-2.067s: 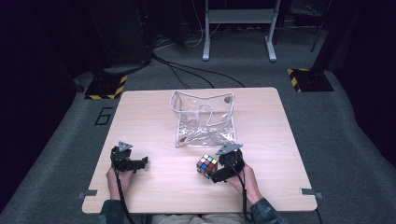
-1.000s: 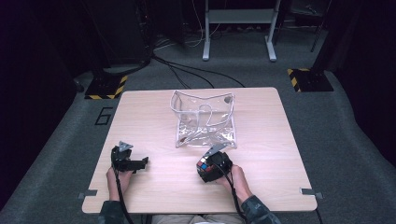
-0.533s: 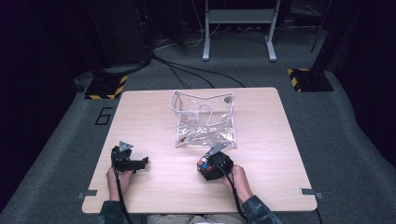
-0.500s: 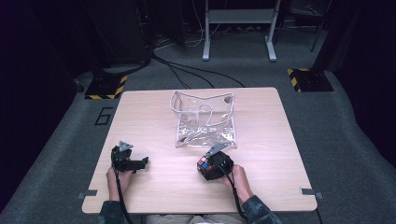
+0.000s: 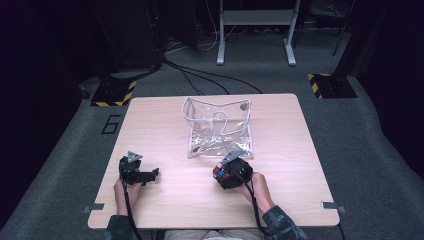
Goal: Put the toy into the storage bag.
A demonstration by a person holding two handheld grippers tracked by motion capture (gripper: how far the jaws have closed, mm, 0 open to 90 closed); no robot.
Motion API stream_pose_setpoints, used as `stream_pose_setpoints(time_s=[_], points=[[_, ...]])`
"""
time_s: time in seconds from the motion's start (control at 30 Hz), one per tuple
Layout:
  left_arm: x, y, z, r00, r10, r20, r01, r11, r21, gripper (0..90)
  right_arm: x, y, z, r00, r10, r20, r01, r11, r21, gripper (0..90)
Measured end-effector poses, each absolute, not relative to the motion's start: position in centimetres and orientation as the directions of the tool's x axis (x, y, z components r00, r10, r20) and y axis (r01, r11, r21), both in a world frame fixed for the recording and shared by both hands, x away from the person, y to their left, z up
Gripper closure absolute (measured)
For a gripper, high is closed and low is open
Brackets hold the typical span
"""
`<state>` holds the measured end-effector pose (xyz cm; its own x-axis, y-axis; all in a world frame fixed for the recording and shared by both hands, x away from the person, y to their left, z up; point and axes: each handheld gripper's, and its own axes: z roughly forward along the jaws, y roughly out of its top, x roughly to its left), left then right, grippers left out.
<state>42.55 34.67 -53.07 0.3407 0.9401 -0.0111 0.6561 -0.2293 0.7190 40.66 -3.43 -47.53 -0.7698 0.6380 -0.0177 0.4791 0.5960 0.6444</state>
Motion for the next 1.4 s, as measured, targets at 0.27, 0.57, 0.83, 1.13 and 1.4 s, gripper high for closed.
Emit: stream_pose_setpoints(time_s=[0.27,0.57,0.83,1.13,1.4], points=[[42.6,34.7,-53.1,0.342,0.940,-0.013,0.655,-0.229,0.720,1.9,40.9,-4.3,-46.6,-0.756,0.655,-0.008,0.486,0.570,0.663,33.2],[42.5,34.7,-53.1,0.342,0.940,-0.012,0.655,-0.229,0.720,1.9,41.1,-4.7,-45.5,-0.750,0.661,-0.012,0.481,0.559,0.676,33.2],[42.5,34.6,-53.1,0.341,0.940,-0.012,0.654,-0.229,0.721,2.0,41.5,-5.4,-44.6,-0.733,0.680,-0.019,0.484,0.542,0.687,33.2],[42.5,34.7,-53.1,0.343,0.939,-0.013,0.655,-0.229,0.720,2.1,41.8,-6.0,-43.5,-0.723,0.690,-0.033,0.478,0.535,0.696,33.2],[42.5,34.7,-53.1,0.342,0.940,-0.013,0.655,-0.228,0.721,2.0,42.1,-6.2,-42.7,-0.721,0.691,-0.049,0.469,0.539,0.700,33.2]])
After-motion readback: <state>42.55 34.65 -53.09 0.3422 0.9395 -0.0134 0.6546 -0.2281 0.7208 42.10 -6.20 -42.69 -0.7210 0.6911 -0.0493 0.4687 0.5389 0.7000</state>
